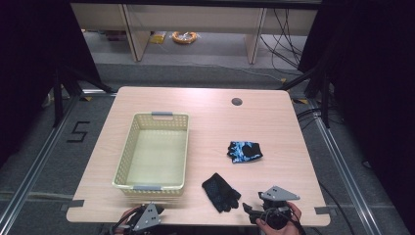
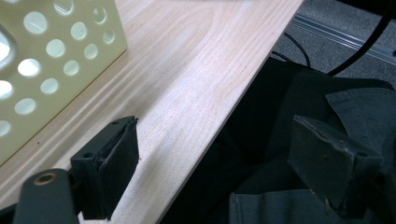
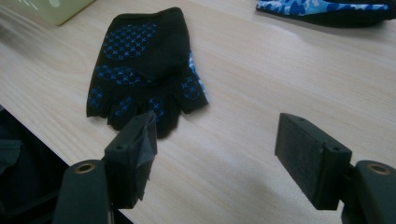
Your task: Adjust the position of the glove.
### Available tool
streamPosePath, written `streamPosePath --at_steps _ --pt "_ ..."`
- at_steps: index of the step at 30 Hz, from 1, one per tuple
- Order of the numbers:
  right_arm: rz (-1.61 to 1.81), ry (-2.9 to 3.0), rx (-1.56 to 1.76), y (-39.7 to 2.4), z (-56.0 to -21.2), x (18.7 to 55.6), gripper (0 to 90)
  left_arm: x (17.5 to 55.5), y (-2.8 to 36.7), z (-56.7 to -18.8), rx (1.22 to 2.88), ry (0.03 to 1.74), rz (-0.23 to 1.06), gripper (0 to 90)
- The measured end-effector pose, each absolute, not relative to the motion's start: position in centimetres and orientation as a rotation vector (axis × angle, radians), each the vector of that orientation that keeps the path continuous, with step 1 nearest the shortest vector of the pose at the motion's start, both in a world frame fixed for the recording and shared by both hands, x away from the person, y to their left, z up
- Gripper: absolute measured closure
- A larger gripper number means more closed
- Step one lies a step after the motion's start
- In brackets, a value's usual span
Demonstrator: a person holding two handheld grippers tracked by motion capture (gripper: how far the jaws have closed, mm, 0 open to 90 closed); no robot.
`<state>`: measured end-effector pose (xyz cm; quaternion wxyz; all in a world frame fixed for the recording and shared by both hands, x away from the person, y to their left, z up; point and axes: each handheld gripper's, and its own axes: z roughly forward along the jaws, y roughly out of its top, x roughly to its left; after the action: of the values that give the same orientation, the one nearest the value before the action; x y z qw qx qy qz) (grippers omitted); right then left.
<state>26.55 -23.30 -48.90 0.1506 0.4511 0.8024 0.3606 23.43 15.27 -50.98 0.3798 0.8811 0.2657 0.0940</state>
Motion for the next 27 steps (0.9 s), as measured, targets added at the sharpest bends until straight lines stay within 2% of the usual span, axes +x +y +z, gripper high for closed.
streamPosePath --at_steps 5,15,27 --pt "1.057 2.303 1.285 -23.4 -49.0 26.6 36.7 23.4 15.2 -51.0 2.251 0.68 0.239 15.8" --pt "1.051 2.294 1.254 -23.3 -49.0 26.9 37.1 23.4 15.2 -51.0 2.247 0.68 0.235 15.7" --pt "1.072 2.347 1.209 -21.6 -48.6 29.5 55.4 23.6 15.2 -51.1 2.238 0.693 0.226 15.8"
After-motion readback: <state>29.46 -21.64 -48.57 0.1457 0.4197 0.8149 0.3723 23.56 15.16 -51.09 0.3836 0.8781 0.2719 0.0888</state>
